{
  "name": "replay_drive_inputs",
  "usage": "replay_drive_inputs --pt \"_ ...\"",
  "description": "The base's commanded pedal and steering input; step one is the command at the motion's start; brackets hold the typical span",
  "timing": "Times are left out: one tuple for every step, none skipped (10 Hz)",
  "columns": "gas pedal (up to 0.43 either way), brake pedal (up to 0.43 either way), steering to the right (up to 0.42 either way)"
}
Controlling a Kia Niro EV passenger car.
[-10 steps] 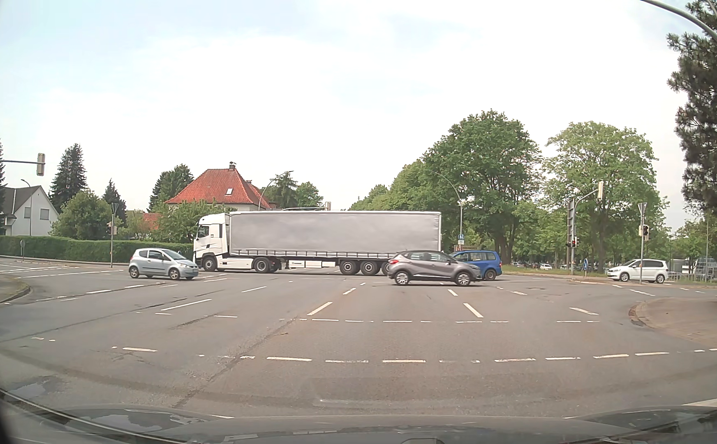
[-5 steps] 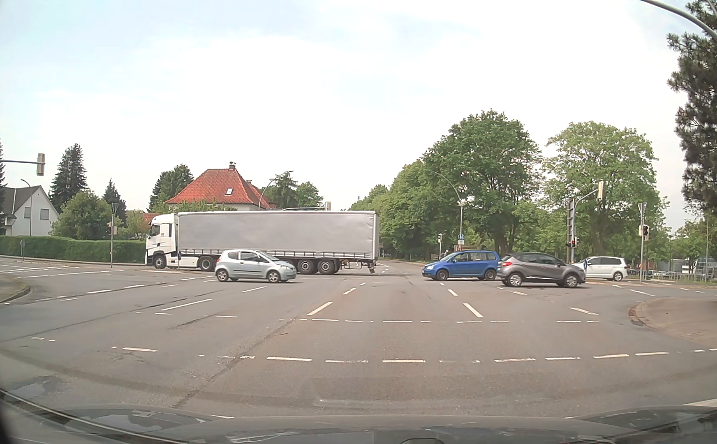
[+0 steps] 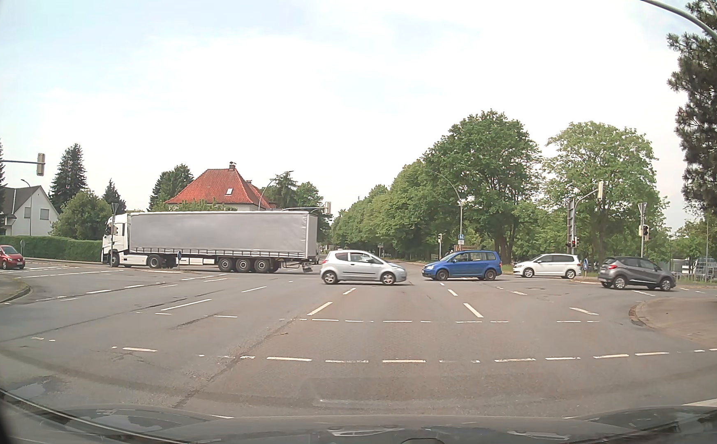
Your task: Follow the waypoints while adhering to traffic rules and regulations
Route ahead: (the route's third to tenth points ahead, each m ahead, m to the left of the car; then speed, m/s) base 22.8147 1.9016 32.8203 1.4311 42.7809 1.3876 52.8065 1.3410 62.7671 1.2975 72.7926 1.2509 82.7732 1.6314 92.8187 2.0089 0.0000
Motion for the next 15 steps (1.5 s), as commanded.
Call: replay_drive_inputs --pt "0.0 0.0 0.0" --pt "0.0 0.0 0.0" --pt "0.0 0.0 0.0" --pt "0.0 0.0 0.0" --pt "0.0 0.0 0.0" --pt "0.0 0.0 0.0" --pt "0.0 0.0 0.0" --pt "0.0 0.0 0.0" --pt "0.0 0.0 0.0" --pt "0.0 0.0 0.0" --pt "0.0 0.0 0.0" --pt "0.0 0.0 0.0" --pt "0.0 0.0 0.0" --pt "0.0 0.0 0.0" --pt "0.0 0.0 0.0"
